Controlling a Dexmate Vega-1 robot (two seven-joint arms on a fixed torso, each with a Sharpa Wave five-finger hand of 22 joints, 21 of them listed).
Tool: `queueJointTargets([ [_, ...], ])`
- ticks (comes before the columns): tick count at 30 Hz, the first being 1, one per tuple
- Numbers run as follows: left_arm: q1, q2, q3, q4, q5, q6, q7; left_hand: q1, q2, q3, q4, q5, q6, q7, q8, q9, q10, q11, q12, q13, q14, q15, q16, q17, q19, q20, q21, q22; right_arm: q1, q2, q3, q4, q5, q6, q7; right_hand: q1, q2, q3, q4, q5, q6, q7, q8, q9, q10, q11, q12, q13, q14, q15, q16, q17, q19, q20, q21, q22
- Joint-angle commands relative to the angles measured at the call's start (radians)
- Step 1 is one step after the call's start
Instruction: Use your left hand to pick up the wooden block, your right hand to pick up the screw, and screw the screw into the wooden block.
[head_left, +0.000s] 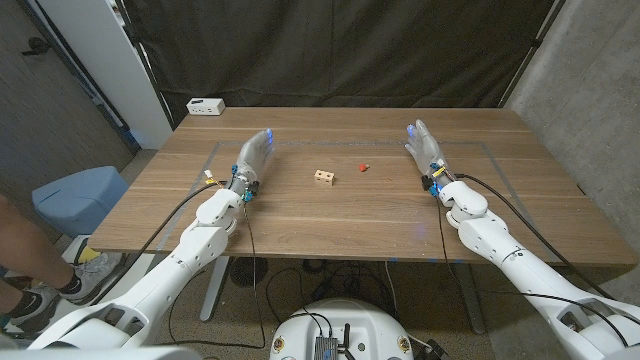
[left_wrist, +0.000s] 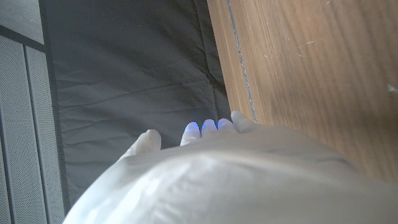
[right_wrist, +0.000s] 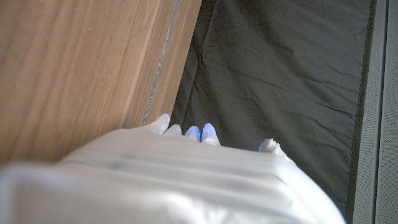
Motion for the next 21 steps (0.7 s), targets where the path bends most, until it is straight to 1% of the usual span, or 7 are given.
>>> queueJointTargets([
  [1, -0.019, 0.018, 0.010, 0.011, 0.015, 0.007, -0.026, 0.010, 0.054, 0.006, -0.010, 0.003, 0.017, -0.011, 0.007, 0.005, 0.016, -0.010, 0.010, 0.002, 0.001, -0.001, 0.004, 0.004, 0.002, 0.006, 0.006, 0.003, 0.000, 0.000, -0.010, -0.022, -0.019, -0.016, -0.025, 0.011, 0.001, 0.009, -0.002, 0.009, 0.002, -0.009, 0.007, 0.003, 0.004, -0.009, 0.005, 0.001, -0.006, -0.004, 0.005, 0.001, 0.005, -0.007, 0.007, 0.004],
  [5, -0.025, 0.051, 0.020, -0.019, 0.055, 0.027, -0.010, 0.019, 0.051, 0.010, -0.024, 0.002, 0.026, -0.015, 0.008, 0.005, 0.025, -0.020, 0.011, 0.002, -0.007, 0.006, 0.000, 0.004, -0.010, 0.006, 0.000, 0.002, 0.012, 0.008, -0.016, -0.005, -0.028, -0.011, -0.024, 0.011, 0.001, 0.010, -0.002, 0.009, 0.002, -0.008, 0.007, 0.003, 0.004, -0.010, 0.005, 0.001, -0.006, -0.004, 0.005, 0.000, 0.005, -0.006, 0.007, 0.004],
  [6, -0.025, 0.052, 0.020, -0.020, 0.056, 0.028, -0.009, 0.021, 0.051, 0.011, -0.027, 0.002, 0.029, -0.017, 0.008, 0.005, 0.027, -0.020, 0.010, 0.001, -0.008, 0.006, -0.001, 0.003, -0.011, 0.006, 0.000, 0.002, 0.012, 0.008, -0.016, -0.004, -0.028, -0.010, -0.024, 0.012, 0.001, 0.010, -0.003, 0.009, 0.002, -0.008, 0.007, 0.003, 0.004, -0.010, 0.005, 0.001, -0.006, -0.004, 0.005, 0.000, 0.005, -0.006, 0.007, 0.004],
  [8, -0.026, 0.077, 0.027, -0.052, 0.083, 0.054, 0.007, 0.025, 0.050, 0.013, -0.032, 0.002, 0.031, -0.021, 0.007, 0.005, 0.029, -0.023, 0.010, 0.001, -0.012, 0.006, -0.002, 0.003, -0.015, 0.004, -0.002, 0.002, 0.018, 0.012, -0.020, 0.007, -0.033, -0.009, -0.025, 0.012, 0.001, 0.011, -0.003, 0.010, 0.003, -0.009, 0.007, 0.003, 0.003, -0.012, 0.004, 0.001, -0.006, -0.004, 0.004, -0.001, 0.004, -0.006, 0.007, 0.004],
  [14, -0.039, 0.117, 0.049, -0.096, 0.131, 0.091, 0.009, 0.041, 0.050, 0.019, -0.052, 0.004, 0.039, -0.033, 0.006, 0.004, 0.039, -0.031, 0.011, 0.001, -0.024, 0.010, -0.004, 0.004, -0.029, 0.006, -0.007, 0.001, 0.024, 0.020, -0.023, 0.023, -0.033, -0.002, -0.020, 0.013, 0.001, 0.012, -0.005, 0.011, 0.004, -0.010, 0.007, 0.003, 0.004, -0.013, 0.004, 0.001, -0.006, -0.004, 0.004, -0.002, 0.004, -0.006, 0.007, 0.004],
  [16, -0.040, 0.132, 0.055, -0.124, 0.154, 0.112, 0.026, 0.045, 0.051, 0.021, -0.058, 0.005, 0.040, -0.034, 0.005, 0.004, 0.041, -0.036, 0.010, 0.001, -0.028, 0.011, -0.005, 0.004, -0.033, 0.006, -0.008, 0.001, 0.025, 0.020, -0.023, 0.025, -0.034, -0.002, -0.021, 0.014, 0.001, 0.012, -0.005, 0.011, 0.005, -0.010, 0.007, 0.003, 0.004, -0.013, 0.004, 0.001, -0.006, -0.003, 0.004, -0.002, 0.004, -0.006, 0.007, 0.004],
  [21, -0.054, 0.164, 0.073, -0.157, 0.199, 0.133, 0.020, 0.057, 0.049, 0.025, -0.074, 0.007, 0.046, -0.043, 0.005, 0.004, 0.045, -0.039, 0.009, 0.001, -0.039, 0.012, -0.006, 0.004, -0.047, 0.003, -0.012, 0.001, 0.026, 0.020, -0.019, 0.027, -0.038, 0.011, -0.023, 0.015, 0.001, 0.013, -0.007, 0.011, 0.005, -0.010, 0.007, 0.003, 0.005, -0.015, 0.004, 0.001, -0.006, -0.003, 0.004, -0.002, 0.004, -0.005, 0.007, 0.004],
])
